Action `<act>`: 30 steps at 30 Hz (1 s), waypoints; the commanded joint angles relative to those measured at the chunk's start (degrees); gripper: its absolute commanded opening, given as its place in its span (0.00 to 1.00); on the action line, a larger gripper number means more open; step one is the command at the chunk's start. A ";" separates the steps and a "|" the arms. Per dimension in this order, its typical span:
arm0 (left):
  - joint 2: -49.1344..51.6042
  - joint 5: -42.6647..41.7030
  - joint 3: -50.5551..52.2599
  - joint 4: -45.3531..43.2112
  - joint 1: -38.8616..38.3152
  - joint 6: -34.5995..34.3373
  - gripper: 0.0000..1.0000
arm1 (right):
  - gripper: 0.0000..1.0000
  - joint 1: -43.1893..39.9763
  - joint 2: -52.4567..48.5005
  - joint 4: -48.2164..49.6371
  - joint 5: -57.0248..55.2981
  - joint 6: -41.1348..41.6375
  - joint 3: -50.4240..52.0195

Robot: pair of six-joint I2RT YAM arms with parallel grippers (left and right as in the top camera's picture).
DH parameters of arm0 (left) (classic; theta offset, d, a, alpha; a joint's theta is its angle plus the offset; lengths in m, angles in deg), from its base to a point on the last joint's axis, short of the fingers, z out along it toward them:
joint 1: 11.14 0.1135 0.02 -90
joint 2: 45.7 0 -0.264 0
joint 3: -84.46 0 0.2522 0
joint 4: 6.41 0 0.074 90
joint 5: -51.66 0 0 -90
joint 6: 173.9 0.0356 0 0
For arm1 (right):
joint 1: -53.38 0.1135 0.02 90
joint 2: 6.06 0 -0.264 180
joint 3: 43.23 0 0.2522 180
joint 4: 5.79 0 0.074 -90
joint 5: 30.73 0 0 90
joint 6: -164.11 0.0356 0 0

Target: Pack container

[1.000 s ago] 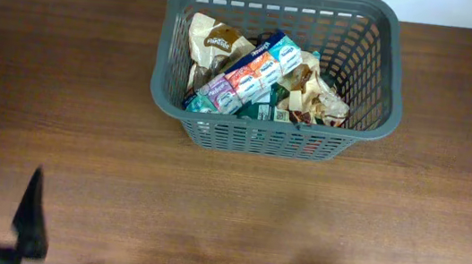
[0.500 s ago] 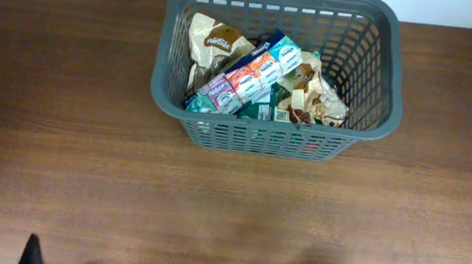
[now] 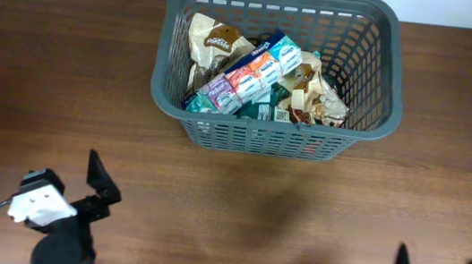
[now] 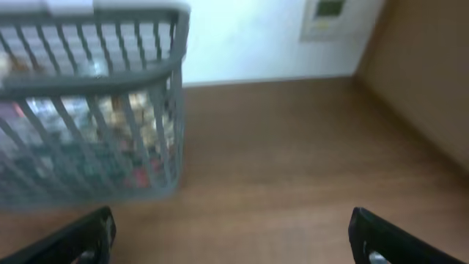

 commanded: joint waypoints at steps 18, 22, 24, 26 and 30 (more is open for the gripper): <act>-0.24 2.93 21.40 -15.02 0.13 -0.63 0.99 | 0.99 1.97 0.26 10.71 1.44 -3.76 20.96; -0.24 2.93 21.40 -14.88 0.13 -0.63 0.99 | 0.99 1.97 0.26 10.71 1.44 -3.74 20.96; -0.24 2.93 21.40 -14.88 0.13 -0.63 0.99 | 0.99 1.97 0.26 10.71 1.44 -3.74 20.96; -0.24 2.93 21.40 -14.88 0.13 -0.66 0.99 | 0.99 1.97 0.26 10.71 1.44 -3.76 20.96; -0.22 2.93 21.40 -14.88 0.13 -0.63 0.99 | 0.99 1.97 0.26 10.71 1.42 -3.74 20.96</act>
